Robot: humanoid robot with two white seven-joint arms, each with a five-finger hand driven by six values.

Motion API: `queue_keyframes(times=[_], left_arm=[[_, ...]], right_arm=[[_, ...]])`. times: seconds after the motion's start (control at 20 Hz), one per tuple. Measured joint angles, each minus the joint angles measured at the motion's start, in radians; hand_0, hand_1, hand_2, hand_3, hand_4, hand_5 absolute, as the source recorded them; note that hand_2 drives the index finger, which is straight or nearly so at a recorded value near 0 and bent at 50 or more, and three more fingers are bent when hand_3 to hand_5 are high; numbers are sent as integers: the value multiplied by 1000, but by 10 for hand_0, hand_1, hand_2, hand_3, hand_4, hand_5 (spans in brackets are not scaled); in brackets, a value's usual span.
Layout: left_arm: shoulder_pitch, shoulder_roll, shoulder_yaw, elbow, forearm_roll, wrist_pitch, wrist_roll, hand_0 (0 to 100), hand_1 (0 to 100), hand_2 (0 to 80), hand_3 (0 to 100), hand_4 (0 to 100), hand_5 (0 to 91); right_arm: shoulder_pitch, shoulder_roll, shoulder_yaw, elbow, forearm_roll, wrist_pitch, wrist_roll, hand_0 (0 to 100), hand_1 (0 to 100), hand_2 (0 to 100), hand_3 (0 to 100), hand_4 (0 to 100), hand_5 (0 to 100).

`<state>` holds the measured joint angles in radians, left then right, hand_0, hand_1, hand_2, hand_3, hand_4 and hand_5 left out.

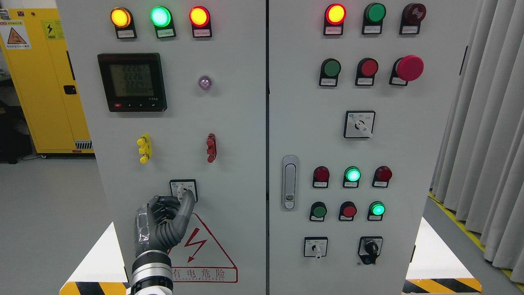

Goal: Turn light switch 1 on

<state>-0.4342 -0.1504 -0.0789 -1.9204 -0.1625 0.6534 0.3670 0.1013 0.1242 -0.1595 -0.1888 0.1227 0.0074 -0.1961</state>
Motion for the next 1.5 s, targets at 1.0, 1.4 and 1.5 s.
queue_keyframes(times=[1.0, 1.4, 1.5], left_arm=[[-1, -1, -8, 9, 4, 1, 14, 312, 601, 579, 882, 838, 803], [-3, -2, -11, 13, 4, 1, 17, 413, 569, 580, 883, 839, 801], [-5, -2, -11, 14, 4, 2, 17, 430, 562, 579, 884, 840, 801]], right_arm=[[0, 0, 0, 0, 0, 0, -3, 0, 500, 40, 0, 0, 0], [0, 0, 0, 0, 0, 0, -3, 0, 500, 40, 0, 0, 0], [0, 0, 0, 0, 0, 0, -3, 0, 500, 40, 0, 0, 0]])
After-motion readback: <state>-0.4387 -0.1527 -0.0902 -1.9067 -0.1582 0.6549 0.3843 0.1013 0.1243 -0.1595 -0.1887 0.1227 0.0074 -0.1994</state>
